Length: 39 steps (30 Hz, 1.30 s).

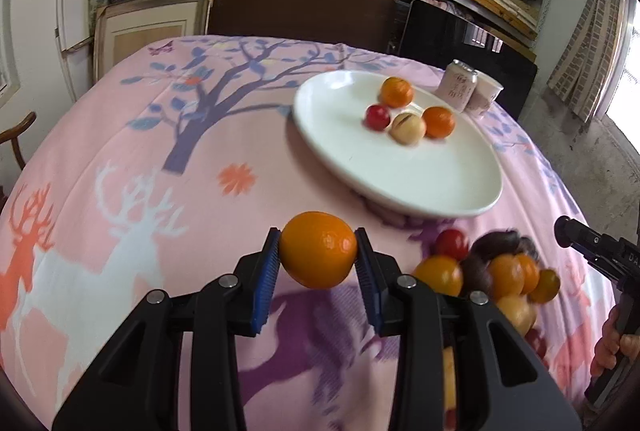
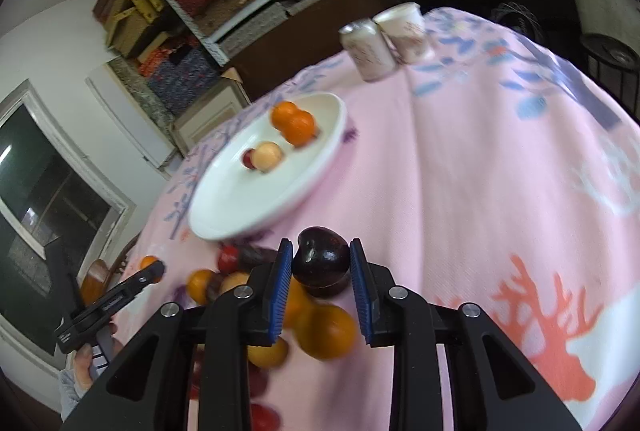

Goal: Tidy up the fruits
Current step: 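Grasp an orange with the left tool while the right tool grasps a dark plum, then place the orange and the dark plum on the white plate, opening both tools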

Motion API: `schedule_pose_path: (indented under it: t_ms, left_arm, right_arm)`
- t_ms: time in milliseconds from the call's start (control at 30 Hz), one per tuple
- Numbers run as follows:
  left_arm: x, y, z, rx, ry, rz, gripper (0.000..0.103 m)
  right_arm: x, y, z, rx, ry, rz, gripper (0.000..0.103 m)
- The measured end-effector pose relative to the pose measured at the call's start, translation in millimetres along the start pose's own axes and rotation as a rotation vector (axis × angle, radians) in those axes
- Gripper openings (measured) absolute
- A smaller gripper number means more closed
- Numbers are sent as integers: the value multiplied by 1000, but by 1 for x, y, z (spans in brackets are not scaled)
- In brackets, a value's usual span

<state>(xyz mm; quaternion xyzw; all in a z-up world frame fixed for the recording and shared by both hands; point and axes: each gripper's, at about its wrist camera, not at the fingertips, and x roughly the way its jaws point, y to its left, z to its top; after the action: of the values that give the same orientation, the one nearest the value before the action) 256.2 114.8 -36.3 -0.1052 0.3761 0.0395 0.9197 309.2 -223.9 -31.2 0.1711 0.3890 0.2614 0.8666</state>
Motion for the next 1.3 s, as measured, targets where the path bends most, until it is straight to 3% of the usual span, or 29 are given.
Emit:
schedule_pose_path:
  t_ms: [200, 333, 467, 500, 600, 767, 933, 1100, 1300]
  left_arm:
    - [32, -40, 38, 55, -1, -33, 36]
    - [61, -50, 47, 74, 37, -31, 37]
    - [63, -49, 46, 79, 18, -58, 59]
    - [60, -48, 46, 69, 8, -60, 68]
    - [46, -46, 45, 51, -27, -70, 79]
    - [23, -44, 32, 76, -66, -27, 86]
    - [9, -42, 5, 110, -46, -1, 87]
    - [-2, -39, -24, 118, -17, -5, 88]
    - [-4, -47, -30, 147, -42, -6, 94]
  right_arm:
    - [50, 51, 38, -120, 48, 8, 29]
    - [85, 61, 43, -182, 50, -55, 32]
    - [80, 58, 39, -245, 11, -119, 44]
    - [74, 55, 39, -225, -3, -109, 48]
    - [61, 48, 38, -192, -18, -82, 56]
    - [49, 38, 26, -168, -35, -110, 64]
    - [22, 19, 5, -103, -63, -147, 81]
    - [-6, -9, -7, 46, -103, -117, 87]
    - [-6, -28, -7, 159, -93, -95, 87]
